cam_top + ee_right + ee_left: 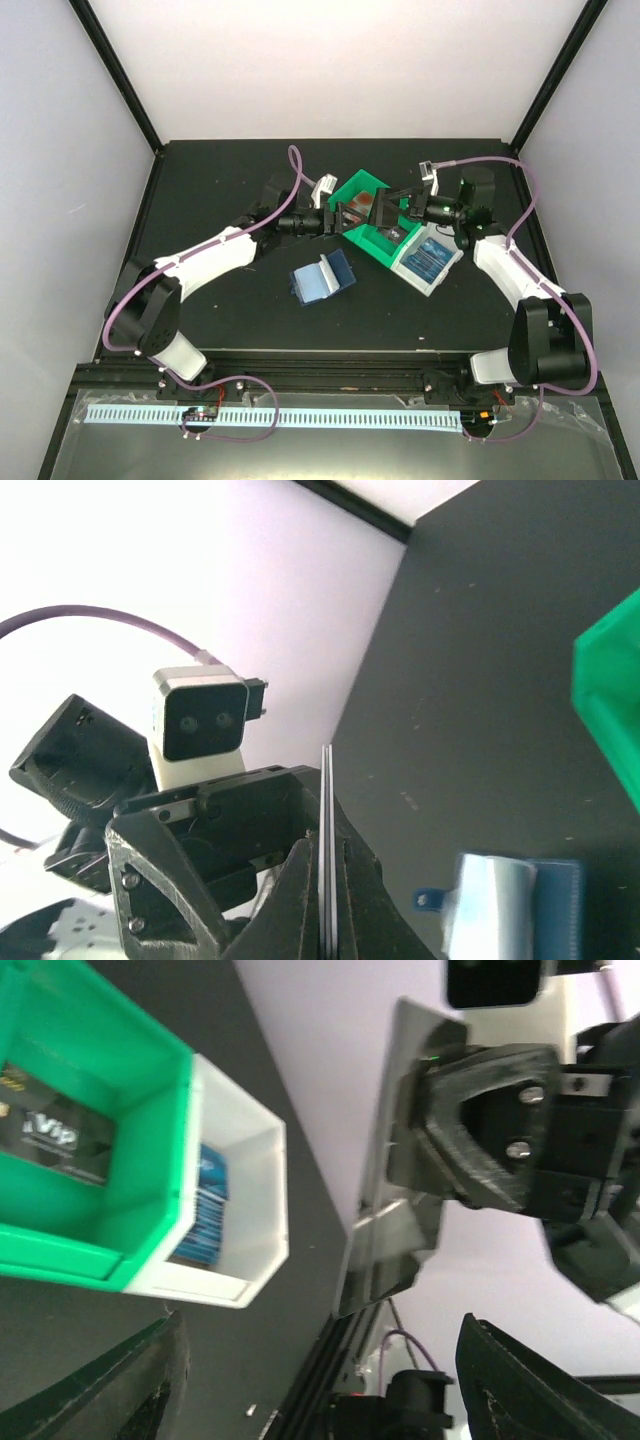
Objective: Put the credit cards into the card holder
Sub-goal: Pick up the credit card from the storage box.
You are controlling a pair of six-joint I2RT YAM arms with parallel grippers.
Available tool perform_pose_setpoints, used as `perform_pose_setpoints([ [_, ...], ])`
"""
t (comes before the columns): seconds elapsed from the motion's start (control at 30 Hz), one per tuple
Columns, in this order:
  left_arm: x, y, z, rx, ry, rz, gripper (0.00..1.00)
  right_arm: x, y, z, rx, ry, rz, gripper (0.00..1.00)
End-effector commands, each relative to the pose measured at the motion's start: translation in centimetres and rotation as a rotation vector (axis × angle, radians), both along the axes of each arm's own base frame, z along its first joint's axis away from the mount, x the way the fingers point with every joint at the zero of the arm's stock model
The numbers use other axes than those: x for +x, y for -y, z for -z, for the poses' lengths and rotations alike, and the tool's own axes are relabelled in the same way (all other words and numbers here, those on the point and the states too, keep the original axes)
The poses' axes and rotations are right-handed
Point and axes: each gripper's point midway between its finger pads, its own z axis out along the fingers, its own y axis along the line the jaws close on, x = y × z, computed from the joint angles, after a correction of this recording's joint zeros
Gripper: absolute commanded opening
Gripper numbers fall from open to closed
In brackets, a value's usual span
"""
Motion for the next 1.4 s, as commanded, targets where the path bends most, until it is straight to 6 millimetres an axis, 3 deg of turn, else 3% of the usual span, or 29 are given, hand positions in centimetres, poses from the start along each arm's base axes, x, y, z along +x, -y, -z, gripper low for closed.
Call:
perform_pose_setpoints([
  [0.0,-1.7,0.3,-3.7,-0.115,0.013,0.060,0.71,-2.1,-0.8,-3.6,0.139,0.035,-0.107,0.01],
  [0.13,-1.9,0.7,-3.9,-0.131,-0.024,0.080,0.60,-2.8,-0.8,-4.3,0.167,0.042,-0.121,0.01],
  [0.27,-2.0,1.1,-3.3,-0.126,-0.051,0.100,0.55,-3.1,-0.8,-5.0,0.174,0.052,-0.127,0.01],
  [0.67,-2.5,2.0,-2.7,-0.136,-0.074,0.149,0.56,-3.9,-1.4,-5.6,0.181,0.055,-0.155,0.01],
  [0.9,-2.2,2.5,-1.3,-0.068,-0.095,0.138,0.47,-4.6,-2.1,-6.2,0.197,0.048,-0.185,0.01],
  [1.17,-3.0,3.2,-4.8,-0.190,-0.085,0.204,0.46,-4.5,-2.6,-5.8,0.203,0.013,-0.195,0.01],
  [1.27,-3.2,3.3,-5.8,-0.229,-0.088,0.218,0.36,-4.2,-2.6,-5.4,0.201,0.001,-0.186,0.02],
  [1.37,-3.1,3.2,-6.2,-0.235,-0.085,0.206,0.13,-3.8,-2.5,-4.7,0.181,-0.005,-0.169,0.06],
])
